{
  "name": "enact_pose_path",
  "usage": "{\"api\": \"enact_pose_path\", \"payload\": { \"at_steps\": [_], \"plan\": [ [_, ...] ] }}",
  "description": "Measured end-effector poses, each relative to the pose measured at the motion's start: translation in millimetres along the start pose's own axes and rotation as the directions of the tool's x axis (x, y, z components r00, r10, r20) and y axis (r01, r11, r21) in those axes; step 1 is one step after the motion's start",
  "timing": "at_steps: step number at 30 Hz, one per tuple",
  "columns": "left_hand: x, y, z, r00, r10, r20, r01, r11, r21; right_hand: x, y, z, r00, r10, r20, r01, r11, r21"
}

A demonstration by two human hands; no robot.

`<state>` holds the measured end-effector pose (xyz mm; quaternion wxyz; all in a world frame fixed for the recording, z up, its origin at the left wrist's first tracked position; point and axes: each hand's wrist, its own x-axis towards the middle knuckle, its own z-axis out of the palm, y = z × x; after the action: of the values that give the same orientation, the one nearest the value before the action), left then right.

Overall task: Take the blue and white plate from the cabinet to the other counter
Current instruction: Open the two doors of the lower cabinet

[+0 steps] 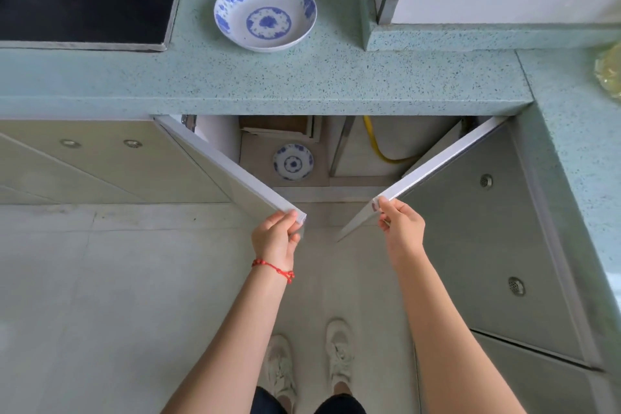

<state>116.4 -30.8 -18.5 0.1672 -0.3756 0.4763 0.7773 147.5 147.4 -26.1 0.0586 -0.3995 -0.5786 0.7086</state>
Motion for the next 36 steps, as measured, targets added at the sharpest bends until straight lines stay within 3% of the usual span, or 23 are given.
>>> {"api": "enact_pose_path", "payload": {
  "at_steps": [9,14,30,36],
  "plan": [
    [-22,-6,-39,0.978,0.154,-0.142,-0.145,0.987,0.076,-17,3,-55,0.998,0.008,0.056,0.002,0.983,-0.183],
    [-27,-6,-55,0.958,0.212,-0.194,-0.192,0.974,0.118,-29,7,-96,0.998,0.051,0.036,-0.045,0.986,-0.161],
    [-40,16,-136,0.916,0.305,-0.259,-0.232,0.932,0.279,-51,12,-156,0.94,0.136,-0.311,-0.1,0.987,0.129],
    [-40,31,-175,0.887,0.401,-0.23,-0.241,0.825,0.511,-56,15,-152,0.886,0.128,-0.446,-0.074,0.988,0.135]
  ]
}}
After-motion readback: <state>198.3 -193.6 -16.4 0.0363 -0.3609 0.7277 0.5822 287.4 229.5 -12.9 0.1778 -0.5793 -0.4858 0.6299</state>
